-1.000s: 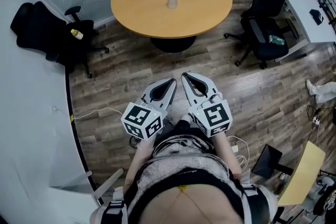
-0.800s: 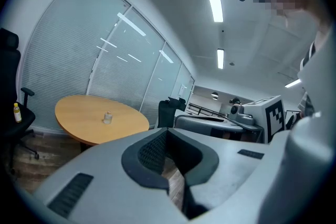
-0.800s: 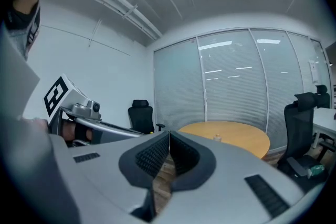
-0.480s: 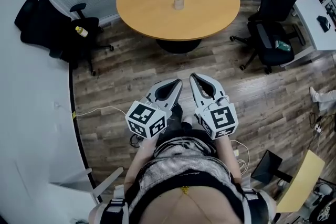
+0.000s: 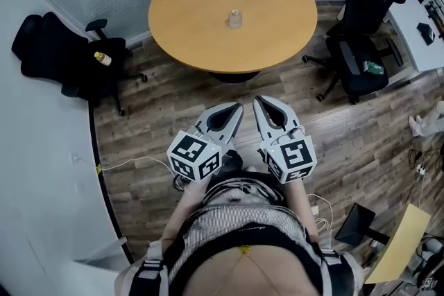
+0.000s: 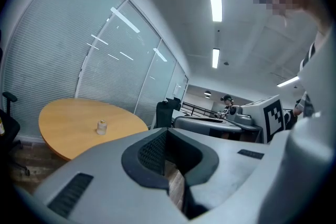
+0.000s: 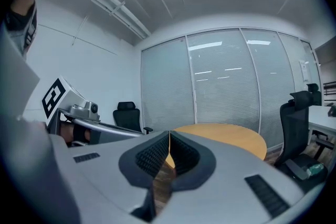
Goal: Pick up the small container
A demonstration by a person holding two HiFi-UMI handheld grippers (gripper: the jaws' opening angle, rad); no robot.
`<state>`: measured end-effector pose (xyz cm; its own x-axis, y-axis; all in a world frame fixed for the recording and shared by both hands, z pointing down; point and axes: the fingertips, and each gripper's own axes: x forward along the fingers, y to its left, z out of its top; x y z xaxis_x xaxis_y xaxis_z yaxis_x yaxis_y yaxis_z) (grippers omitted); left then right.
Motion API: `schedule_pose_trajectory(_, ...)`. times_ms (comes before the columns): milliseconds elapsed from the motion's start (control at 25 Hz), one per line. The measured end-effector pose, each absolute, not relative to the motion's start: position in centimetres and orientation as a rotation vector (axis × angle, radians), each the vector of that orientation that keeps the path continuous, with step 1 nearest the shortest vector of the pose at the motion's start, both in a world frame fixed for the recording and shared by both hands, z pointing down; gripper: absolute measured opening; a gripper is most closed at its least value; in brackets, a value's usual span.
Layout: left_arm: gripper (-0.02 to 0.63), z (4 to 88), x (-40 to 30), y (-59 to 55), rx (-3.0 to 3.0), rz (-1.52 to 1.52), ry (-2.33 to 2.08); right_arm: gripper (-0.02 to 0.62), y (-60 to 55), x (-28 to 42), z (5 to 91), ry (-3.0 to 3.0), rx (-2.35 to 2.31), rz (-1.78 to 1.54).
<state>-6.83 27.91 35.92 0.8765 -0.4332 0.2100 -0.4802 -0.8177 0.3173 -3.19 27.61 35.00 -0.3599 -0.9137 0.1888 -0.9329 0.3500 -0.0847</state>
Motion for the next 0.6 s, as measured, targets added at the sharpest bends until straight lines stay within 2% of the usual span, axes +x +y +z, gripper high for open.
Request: schedule_pose_trajectory(600, 0.005, 36.6, -7.4, 19.3, 2.693, 0.199, -0.598, 0.02, 19.2, -4.6, 35.9, -2.437, 1.715, 0.267)
